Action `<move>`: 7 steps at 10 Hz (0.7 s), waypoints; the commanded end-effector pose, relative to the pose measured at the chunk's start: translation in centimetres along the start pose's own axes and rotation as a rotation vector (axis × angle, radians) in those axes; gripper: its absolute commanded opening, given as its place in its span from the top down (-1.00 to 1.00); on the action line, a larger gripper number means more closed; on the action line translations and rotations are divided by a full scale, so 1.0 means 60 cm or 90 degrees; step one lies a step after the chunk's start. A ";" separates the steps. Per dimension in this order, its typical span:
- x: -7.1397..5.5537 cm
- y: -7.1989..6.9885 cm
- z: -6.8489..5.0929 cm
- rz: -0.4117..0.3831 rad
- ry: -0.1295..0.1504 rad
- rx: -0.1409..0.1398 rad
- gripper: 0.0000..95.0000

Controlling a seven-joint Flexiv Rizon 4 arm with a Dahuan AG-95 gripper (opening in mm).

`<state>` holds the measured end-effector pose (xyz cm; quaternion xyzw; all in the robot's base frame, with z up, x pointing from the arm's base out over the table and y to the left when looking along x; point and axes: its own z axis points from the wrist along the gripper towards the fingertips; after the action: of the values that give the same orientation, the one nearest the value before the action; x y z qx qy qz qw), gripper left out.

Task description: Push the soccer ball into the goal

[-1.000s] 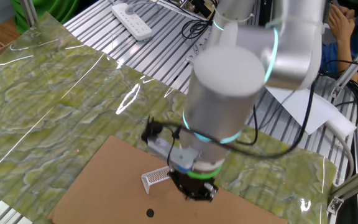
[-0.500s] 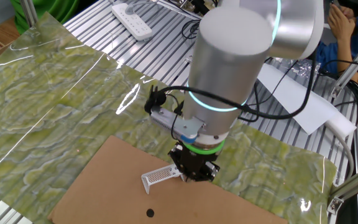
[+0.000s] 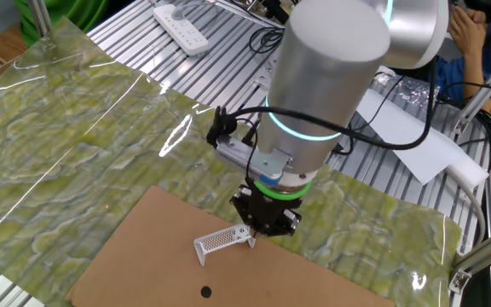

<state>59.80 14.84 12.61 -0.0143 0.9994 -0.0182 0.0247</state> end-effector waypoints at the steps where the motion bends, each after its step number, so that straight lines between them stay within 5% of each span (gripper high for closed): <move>1: 0.018 -0.027 -0.013 -0.013 -0.001 -0.001 1.00; 3: 0.035 -0.065 -0.015 0.003 0.006 -0.007 1.00; 7: 0.055 -0.096 -0.021 0.026 0.005 -0.017 1.00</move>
<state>56.80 8.92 13.92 0.0088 0.9998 -0.0032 0.0192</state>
